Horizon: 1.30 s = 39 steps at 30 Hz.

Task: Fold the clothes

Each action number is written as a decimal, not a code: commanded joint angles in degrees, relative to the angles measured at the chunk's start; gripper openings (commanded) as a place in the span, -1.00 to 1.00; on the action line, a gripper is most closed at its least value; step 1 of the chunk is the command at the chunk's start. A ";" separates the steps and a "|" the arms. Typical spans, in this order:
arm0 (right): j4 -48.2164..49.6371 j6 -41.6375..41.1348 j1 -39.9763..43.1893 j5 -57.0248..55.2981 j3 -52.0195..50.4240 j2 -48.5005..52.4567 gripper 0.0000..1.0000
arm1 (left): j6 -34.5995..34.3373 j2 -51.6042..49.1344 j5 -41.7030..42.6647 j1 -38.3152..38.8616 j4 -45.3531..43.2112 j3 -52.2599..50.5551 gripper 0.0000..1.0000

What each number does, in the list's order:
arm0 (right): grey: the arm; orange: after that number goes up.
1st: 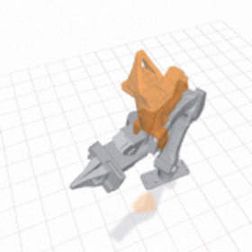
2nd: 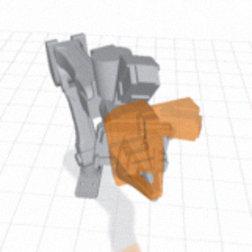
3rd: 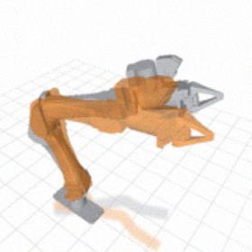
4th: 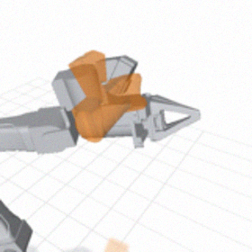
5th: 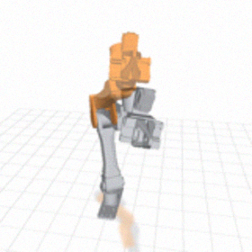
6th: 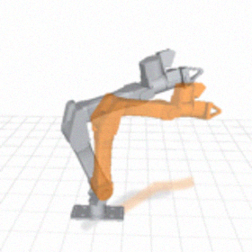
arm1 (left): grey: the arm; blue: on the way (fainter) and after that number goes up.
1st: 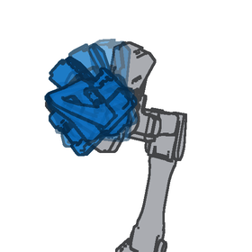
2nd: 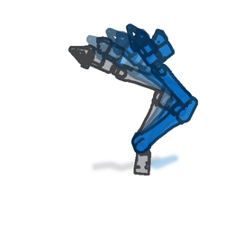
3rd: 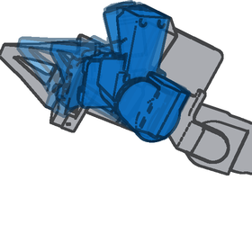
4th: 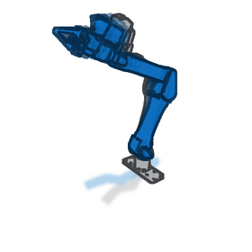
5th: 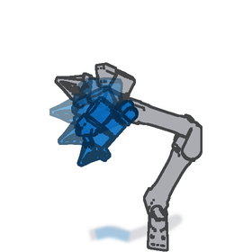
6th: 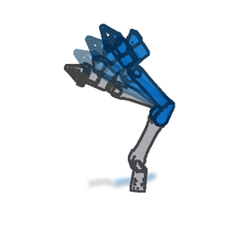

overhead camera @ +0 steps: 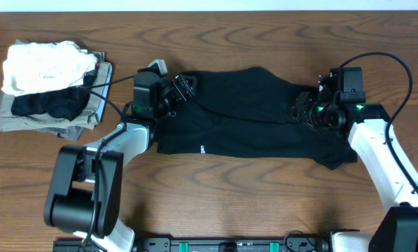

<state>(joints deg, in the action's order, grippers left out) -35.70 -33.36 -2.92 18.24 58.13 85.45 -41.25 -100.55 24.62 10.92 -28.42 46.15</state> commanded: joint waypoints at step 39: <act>0.31 2.38 -0.48 -3.04 0.37 -0.07 0.12 | -10.10 1.01 2.19 8.20 23.10 0.87 0.21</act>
<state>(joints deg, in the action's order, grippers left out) -35.35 -31.97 -2.92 15.94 58.13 85.45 -51.24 -99.02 28.10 19.14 -4.99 46.65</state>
